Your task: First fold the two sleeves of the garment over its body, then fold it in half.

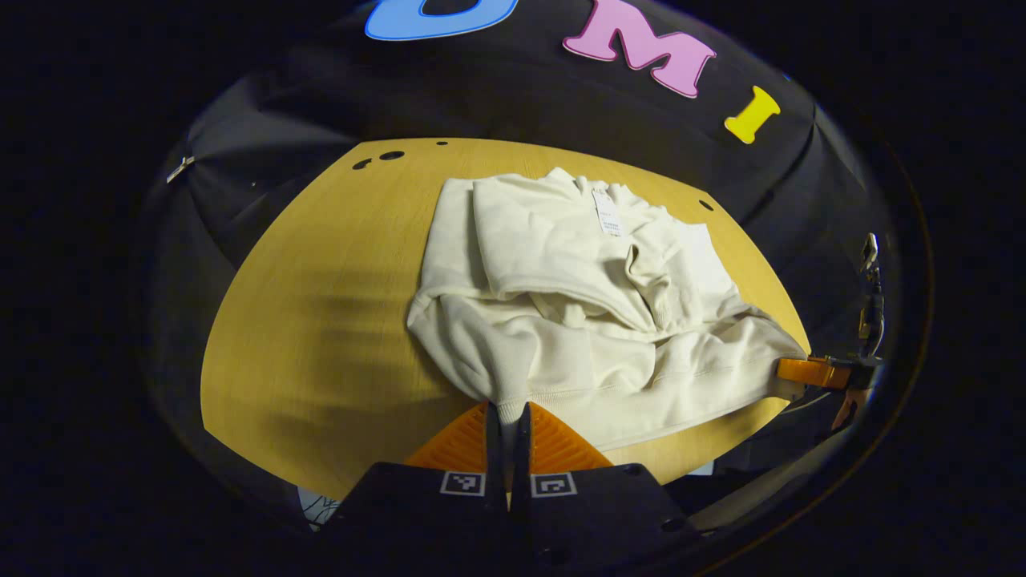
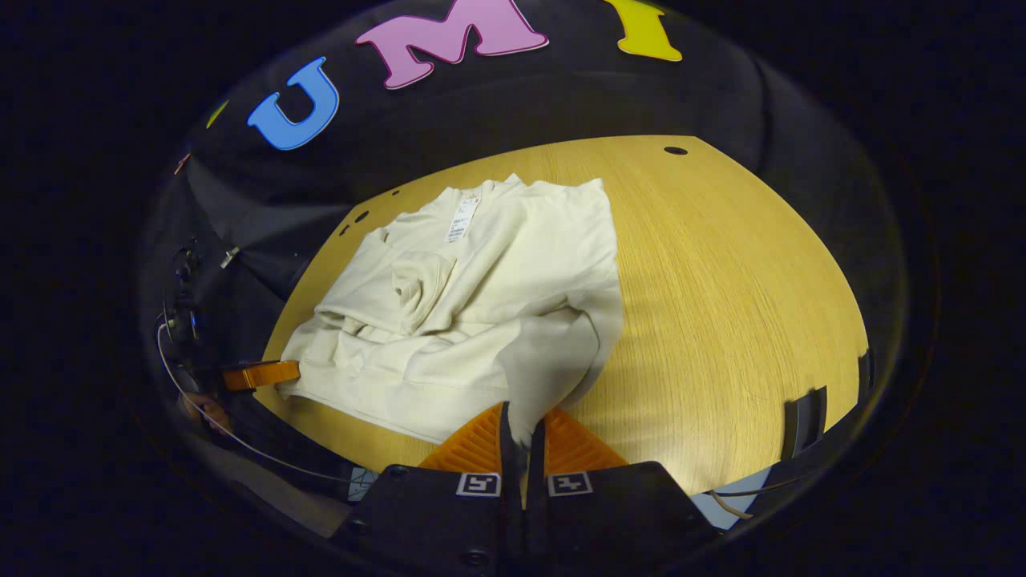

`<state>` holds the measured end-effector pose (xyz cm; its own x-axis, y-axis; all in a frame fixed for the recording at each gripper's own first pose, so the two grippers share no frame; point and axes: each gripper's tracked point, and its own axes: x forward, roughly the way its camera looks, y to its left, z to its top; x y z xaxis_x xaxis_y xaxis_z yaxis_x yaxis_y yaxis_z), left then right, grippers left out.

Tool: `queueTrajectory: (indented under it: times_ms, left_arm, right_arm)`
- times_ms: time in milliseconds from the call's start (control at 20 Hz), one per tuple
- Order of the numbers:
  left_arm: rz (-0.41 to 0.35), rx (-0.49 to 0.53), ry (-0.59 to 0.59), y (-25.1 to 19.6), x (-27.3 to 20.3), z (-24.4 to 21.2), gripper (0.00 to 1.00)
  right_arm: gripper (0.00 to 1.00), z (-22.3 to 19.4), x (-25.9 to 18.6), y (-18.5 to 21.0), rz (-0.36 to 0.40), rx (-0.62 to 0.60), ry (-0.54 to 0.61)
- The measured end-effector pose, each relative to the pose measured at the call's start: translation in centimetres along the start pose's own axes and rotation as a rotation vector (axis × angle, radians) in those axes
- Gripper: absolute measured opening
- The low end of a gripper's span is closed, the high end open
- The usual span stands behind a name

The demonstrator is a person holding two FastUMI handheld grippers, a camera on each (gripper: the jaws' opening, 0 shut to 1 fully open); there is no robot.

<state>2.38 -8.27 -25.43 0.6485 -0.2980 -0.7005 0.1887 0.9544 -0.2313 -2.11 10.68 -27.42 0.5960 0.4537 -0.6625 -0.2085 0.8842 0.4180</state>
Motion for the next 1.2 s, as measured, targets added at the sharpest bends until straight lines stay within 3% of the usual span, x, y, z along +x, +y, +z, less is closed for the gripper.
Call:
queueTrajectory:
  times_ms: [350,700,1200]
  left_arm:
    - [-0.006,-0.022,-0.073,-0.5,0.4,6.2,0.06]
    - [0.012,-0.038,-0.108,0.0,3.1,11.0,0.06]
    - [0.058,-0.108,0.01,1.3,11.4,15.3,0.06]
  right_arm:
    - [0.06,8.1,0.6,1.4,0.059,0.097,-0.138]
    - [0.06,12.9,3.6,1.7,0.059,0.118,-0.19]
    - [0.06,15.6,10.9,-0.6,-0.009,0.17,-0.127]
